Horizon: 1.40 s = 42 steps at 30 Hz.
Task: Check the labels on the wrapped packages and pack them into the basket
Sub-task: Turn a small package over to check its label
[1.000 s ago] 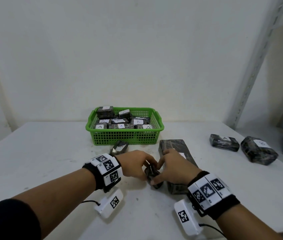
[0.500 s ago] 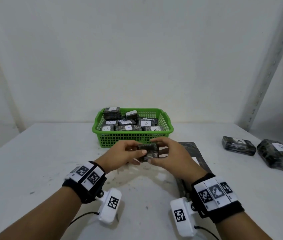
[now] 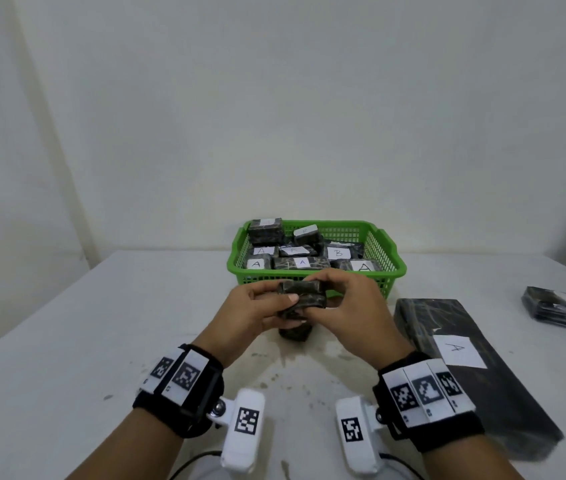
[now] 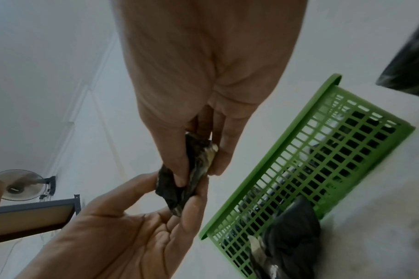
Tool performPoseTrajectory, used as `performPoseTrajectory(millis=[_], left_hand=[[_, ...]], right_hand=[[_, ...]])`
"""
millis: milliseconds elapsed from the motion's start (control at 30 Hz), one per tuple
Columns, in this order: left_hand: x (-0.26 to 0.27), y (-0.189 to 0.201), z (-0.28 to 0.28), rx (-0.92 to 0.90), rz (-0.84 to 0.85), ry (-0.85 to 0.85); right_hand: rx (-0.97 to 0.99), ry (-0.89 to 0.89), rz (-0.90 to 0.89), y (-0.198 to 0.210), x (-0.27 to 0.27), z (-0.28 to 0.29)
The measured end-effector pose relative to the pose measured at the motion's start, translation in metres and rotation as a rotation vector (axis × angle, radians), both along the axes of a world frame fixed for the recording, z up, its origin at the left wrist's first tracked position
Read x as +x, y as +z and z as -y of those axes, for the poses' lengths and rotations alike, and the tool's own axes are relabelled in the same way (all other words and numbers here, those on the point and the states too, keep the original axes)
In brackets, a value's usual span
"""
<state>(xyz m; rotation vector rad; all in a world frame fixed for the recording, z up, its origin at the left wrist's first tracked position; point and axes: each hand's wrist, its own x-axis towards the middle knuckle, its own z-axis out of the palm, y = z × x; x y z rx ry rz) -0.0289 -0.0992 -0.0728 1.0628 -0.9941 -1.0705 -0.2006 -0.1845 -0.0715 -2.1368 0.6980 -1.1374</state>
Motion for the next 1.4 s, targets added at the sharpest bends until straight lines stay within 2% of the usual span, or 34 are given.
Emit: performPoseTrajectory(millis=[200, 367, 467, 600, 833, 967, 1400], left_hand=[[0.015, 0.003, -0.005, -0.061, -0.019, 0.076], [0.017, 0.004, -0.002, -0.042, -0.013, 0.091], [0.019, 0.01, 0.002, -0.02, -0.015, 0.069], [0.018, 0.012, 0.003, 0.008, -0.019, 0.01], [0.012, 0.009, -0.004, 0.0, -0.071, 0.019], [0.005, 0.005, -0.005, 0.011, -0.095, 0.026], [0.005, 0.005, -0.009, 0.068, -0.1, 0.028]], right_hand=[[0.132, 0.156, 0.074, -0.002, 0.012, 0.0], [0.045, 0.085, 0.019, 0.006, 0.016, 0.01], [0.053, 0.128, 0.055, 0.004, 0.019, 0.008], [0.042, 0.088, 0.116, -0.001, 0.019, 0.008], [0.134, 0.16, 0.123, -0.001, 0.01, 0.005], [0.103, 0.131, 0.071, 0.001, 0.006, 0.006], [0.388, 0.209, 0.146, 0.001, 0.006, 0.004]])
